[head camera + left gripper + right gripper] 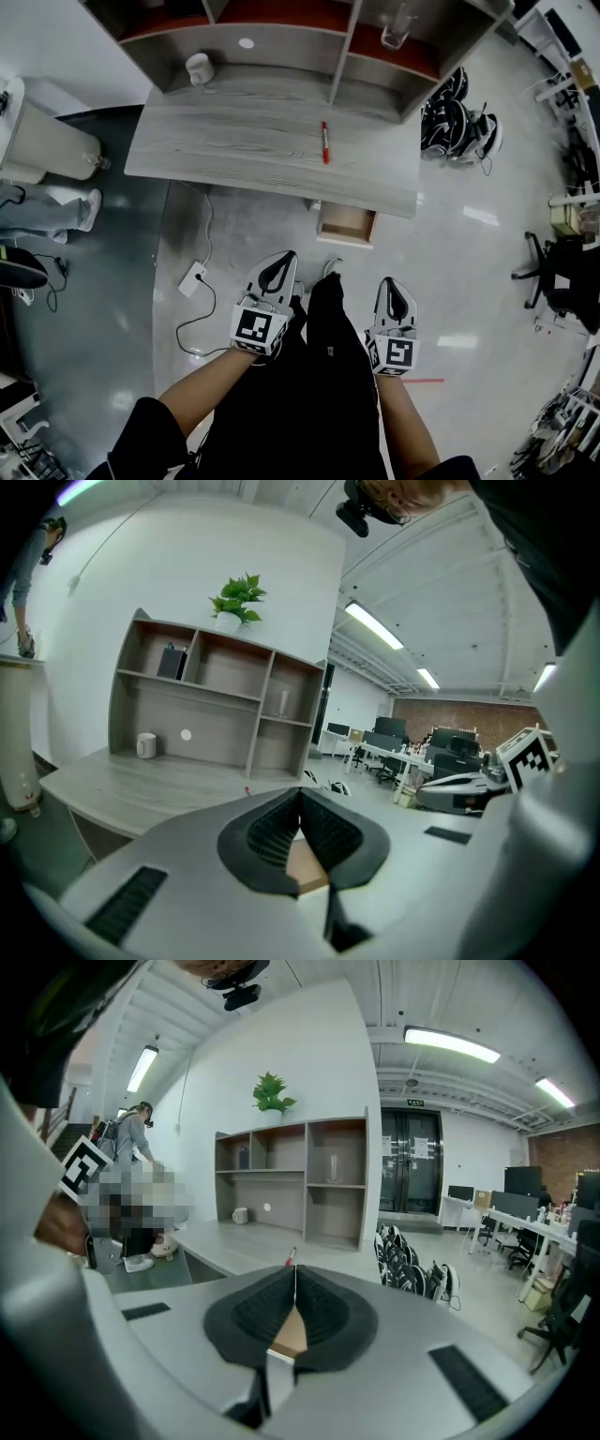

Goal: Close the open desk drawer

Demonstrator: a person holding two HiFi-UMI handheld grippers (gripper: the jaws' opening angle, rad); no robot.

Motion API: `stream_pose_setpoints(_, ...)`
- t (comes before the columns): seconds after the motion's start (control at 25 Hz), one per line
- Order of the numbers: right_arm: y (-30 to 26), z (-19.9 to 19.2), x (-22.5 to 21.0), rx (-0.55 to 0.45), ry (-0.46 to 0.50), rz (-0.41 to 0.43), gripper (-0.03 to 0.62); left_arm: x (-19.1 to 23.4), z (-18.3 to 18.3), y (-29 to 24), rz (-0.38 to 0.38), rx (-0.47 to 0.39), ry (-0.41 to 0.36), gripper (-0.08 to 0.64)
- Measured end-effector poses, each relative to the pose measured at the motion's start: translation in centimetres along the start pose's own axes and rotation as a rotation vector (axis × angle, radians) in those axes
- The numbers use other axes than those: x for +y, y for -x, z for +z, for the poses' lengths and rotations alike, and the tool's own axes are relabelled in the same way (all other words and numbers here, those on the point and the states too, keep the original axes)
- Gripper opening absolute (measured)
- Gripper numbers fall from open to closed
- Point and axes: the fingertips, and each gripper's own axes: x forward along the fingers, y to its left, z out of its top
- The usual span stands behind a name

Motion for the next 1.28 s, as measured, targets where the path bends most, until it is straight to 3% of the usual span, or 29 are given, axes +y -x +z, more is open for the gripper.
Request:
stream_pose_setpoints(0.32,-2.7,-3.2,-1.9,0.041,-0.050,0.021,0.018,-1.2,-5.1,-3.2,-0.024,0.104,-0.031,0.014)
stream_pose_setpoints(0.56,-6.1,-7.1,-1.2,0.038,-0.025,0.069,0.018,0.0,-10.4,-5.0,-0.001,0.176,-0.042,0.014)
stream_pose_setpoints(0.8,-8.3,-10.9,-2.8,0.026,-0.038,0.045,0.020,0.0,-15.2,-6.9,-0.004,0.208,-0.039,0.014)
stream_pose_setpoints(1.28,-11.1,-21.0,-4.1,0.175,-0.032,0.119,0.020,1.0,-22.1,-11.0,0.018,0.277,-0.064,0.015)
